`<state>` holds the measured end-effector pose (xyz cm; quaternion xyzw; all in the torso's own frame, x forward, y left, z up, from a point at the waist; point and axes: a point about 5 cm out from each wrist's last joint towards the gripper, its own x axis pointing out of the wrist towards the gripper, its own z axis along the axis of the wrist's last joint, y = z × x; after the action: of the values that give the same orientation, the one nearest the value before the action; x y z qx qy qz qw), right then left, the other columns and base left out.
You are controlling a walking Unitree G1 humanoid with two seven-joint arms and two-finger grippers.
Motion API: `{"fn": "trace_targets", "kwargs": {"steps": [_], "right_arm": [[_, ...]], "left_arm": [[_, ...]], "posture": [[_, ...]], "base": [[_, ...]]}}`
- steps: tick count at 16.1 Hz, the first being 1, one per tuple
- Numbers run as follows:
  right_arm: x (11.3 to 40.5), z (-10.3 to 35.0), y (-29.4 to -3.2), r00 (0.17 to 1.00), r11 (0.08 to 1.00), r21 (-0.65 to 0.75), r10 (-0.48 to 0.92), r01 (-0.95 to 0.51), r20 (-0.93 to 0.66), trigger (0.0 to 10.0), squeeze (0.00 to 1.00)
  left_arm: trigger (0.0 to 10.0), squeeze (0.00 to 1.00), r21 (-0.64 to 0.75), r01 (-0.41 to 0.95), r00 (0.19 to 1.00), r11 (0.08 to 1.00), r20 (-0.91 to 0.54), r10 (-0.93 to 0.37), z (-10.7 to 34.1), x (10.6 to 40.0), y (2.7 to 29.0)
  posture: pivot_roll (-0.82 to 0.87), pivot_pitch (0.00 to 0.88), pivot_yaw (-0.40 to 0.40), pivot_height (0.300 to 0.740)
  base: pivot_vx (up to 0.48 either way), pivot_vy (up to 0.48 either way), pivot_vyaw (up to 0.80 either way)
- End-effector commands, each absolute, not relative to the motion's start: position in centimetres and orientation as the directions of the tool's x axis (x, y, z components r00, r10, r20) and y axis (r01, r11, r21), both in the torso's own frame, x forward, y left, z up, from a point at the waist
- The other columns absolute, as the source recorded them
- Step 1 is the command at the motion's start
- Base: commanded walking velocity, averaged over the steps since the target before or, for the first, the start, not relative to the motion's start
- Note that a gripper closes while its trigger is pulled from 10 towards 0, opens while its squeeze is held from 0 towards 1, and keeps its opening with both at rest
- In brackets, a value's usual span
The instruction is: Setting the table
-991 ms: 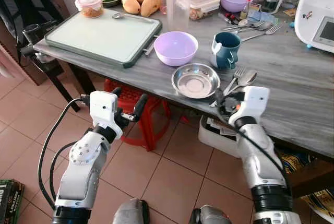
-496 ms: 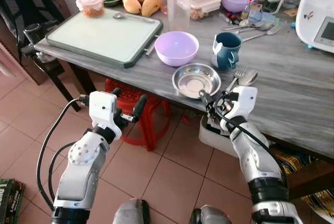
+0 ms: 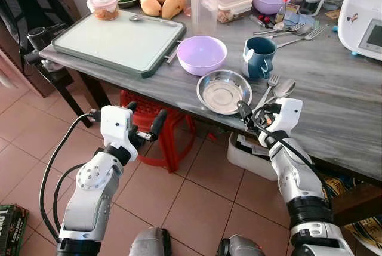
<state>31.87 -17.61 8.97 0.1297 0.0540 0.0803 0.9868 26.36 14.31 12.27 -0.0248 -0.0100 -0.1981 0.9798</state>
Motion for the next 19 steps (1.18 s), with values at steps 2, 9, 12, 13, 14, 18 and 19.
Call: {"fn": "trace_targets", "kwargs": {"steps": [2, 9, 12, 13, 14, 18, 19], "right_arm": [[31.7, 8.1, -17.8, 0.978, 0.955, 0.266, 0.167, -0.129, -0.125, 10.0, 0.00], [30.5, 10.2, -17.4, 0.989, 0.986, 0.084, 0.141, -0.144, 0.035, 10.0, 0.00], [31.0, 11.1, -17.3, 0.989, 0.990, 0.045, 0.127, -0.131, 0.073, 10.0, 0.00], [31.4, 11.4, -17.3, 0.990, 0.992, 0.041, 0.117, -0.121, 0.084, 10.0, 0.00], [31.7, 11.9, -17.4, 0.989, 0.994, 0.030, 0.104, -0.108, 0.100, 10.0, 0.00], [31.2, 13.2, -17.7, 0.990, 0.999, -0.038, 0.041, -0.037, 0.136, 10.0, 0.00], [30.2, 13.4, -18.3, 0.990, 0.998, -0.063, -0.021, 0.030, 0.142, 10.0, 0.00]], "left_arm": [[10.0, 0.00, -0.027, 0.389, 0.921, 0.921, 0.033, -0.388, 12.6, 26.5, 14.6], [10.0, 0.00, -0.035, 0.384, 0.923, 0.923, 0.048, -0.382, 12.7, 26.7, 14.4], [10.0, 0.00, -0.039, 0.389, 0.920, 0.920, 0.062, -0.387, 12.8, 27.1, 14.0], [10.0, 0.00, -0.039, 0.385, 0.922, 0.922, 0.065, -0.382, 12.8, 27.2, 14.0], [10.0, 0.00, -0.037, 0.379, 0.924, 0.925, 0.067, -0.376, 12.8, 27.1, 14.2], [10.0, 0.00, -0.037, 0.361, 0.931, 0.932, 0.076, -0.357, 13.0, 27.1, 14.4], [10.0, 0.00, -0.041, 0.357, 0.932, 0.933, 0.078, -0.353, 13.0, 27.3, 14.4]], "posture": [[0.06, 0.062, 0.067, 0.740], [0.04, 0.027, 0.064, 0.740], [0.03, 0.017, 0.063, 0.740], [0.03, 0.014, 0.060, 0.740], [0.04, 0.013, 0.059, 0.740], [0.03, 0.003, 0.052, 0.740], [0.01, 0.000, 0.050, 0.740]], "base": [[0.000, 0.000, 0.00], [0.000, 0.000, 0.00], [0.000, 0.000, 0.00], [0.000, 0.000, 0.00], [0.000, 0.000, 0.00], [0.000, 0.000, 0.00], [0.000, 0.000, 0.00]]}}
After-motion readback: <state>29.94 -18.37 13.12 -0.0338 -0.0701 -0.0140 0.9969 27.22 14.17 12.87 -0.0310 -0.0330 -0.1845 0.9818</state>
